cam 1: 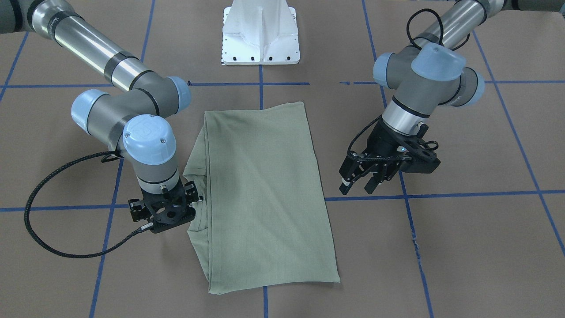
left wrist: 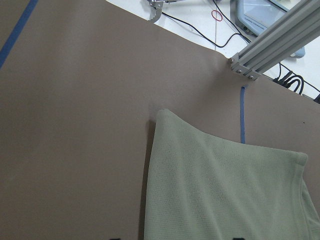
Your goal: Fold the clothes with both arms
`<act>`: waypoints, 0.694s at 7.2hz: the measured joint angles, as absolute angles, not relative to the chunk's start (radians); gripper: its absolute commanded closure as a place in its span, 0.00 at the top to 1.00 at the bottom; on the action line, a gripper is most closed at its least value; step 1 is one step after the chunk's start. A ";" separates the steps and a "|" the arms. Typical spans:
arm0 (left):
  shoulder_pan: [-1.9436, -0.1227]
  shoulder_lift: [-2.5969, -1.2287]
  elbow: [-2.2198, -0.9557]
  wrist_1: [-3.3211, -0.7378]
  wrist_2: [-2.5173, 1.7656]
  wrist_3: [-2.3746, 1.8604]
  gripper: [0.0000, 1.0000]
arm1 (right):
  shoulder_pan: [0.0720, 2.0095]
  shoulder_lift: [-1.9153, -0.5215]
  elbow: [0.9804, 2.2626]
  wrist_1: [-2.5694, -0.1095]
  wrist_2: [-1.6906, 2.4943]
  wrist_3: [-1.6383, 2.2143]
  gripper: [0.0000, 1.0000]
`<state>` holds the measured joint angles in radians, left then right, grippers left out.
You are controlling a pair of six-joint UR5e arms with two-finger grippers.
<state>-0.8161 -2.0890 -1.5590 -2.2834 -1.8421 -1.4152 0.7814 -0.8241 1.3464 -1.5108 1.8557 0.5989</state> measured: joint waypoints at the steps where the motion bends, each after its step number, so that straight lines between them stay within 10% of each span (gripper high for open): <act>1: -0.815 -2.089 -1.566 -2.281 -1.846 -1.415 0.80 | 0.762 -0.865 1.447 -1.534 1.860 0.717 0.89; 5: -0.814 -2.081 -1.589 -2.277 -1.871 -1.412 0.79 | 0.588 -1.026 1.758 -1.536 1.818 1.461 0.85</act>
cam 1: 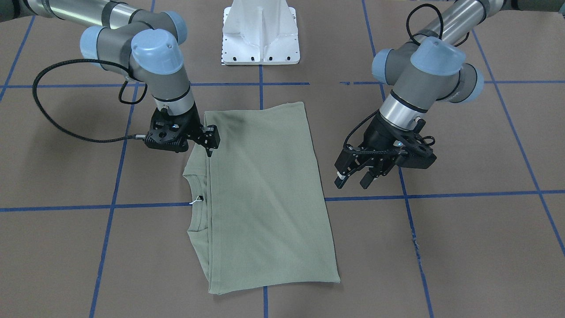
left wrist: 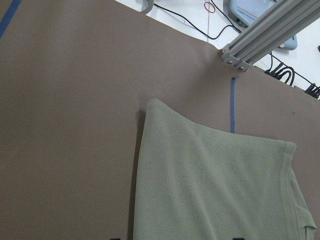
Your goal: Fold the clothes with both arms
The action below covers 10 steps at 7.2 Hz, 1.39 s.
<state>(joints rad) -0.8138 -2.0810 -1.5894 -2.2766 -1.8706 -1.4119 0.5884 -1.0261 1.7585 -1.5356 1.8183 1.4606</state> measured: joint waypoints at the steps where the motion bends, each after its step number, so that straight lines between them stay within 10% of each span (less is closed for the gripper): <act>1: -0.814 -2.070 -1.612 -2.267 -1.878 -1.407 0.79 | 0.527 -1.038 1.788 -1.535 1.750 1.627 0.83; 10: -0.809 -2.058 -1.643 -2.244 -1.893 -1.403 0.79 | 0.351 -1.114 1.836 -1.522 1.589 2.135 0.80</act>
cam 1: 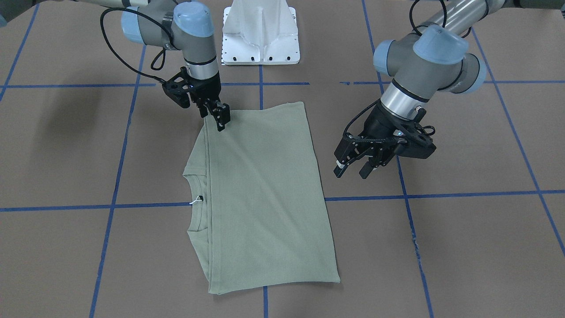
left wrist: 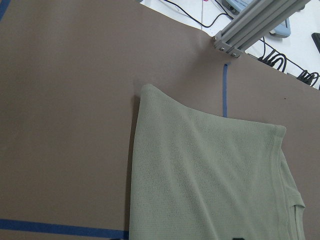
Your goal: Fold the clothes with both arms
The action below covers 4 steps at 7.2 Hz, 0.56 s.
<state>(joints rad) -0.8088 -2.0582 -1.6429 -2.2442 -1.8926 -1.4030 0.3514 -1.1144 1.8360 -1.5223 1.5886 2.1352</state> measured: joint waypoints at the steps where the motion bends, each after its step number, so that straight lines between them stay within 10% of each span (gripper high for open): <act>1: -0.809 -2.056 -1.644 -2.244 -1.892 -1.403 0.79 | 0.344 -1.119 1.834 -1.522 1.589 2.135 0.78; 4: -0.809 -2.053 -1.646 -2.245 -1.889 -1.404 0.79 | 0.335 -1.128 1.829 -1.522 1.590 2.128 0.73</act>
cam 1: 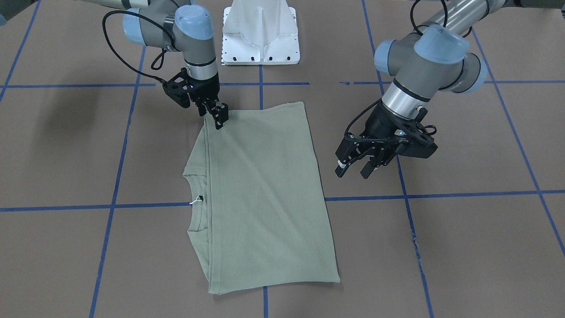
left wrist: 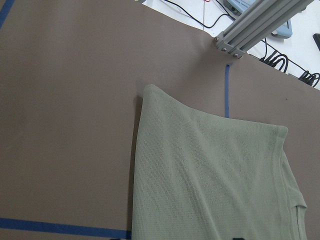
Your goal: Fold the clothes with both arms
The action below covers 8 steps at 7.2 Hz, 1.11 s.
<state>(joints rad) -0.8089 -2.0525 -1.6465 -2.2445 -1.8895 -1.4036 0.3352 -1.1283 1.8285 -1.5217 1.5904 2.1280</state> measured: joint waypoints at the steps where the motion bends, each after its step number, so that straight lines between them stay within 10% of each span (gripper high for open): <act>1: -0.809 -2.052 -1.648 -2.245 -1.889 -1.404 0.79 | 0.335 -1.128 1.825 -1.522 1.590 2.124 0.71; 3: -0.808 -2.052 -1.648 -2.244 -1.889 -1.404 0.79 | 0.337 -1.128 1.815 -1.522 1.589 2.119 0.50; 5: -0.809 -2.050 -1.651 -2.245 -1.890 -1.404 0.79 | 0.340 -1.125 1.803 -1.522 1.588 2.118 0.00; 8: -0.811 -2.048 -1.658 -2.245 -1.890 -1.404 0.79 | 0.340 -1.120 1.800 -1.521 1.590 2.117 0.00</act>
<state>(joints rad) -0.8106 -2.0480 -1.6575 -2.2453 -1.8895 -1.4036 0.3405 -1.1198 1.7999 -1.5214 1.5898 2.1171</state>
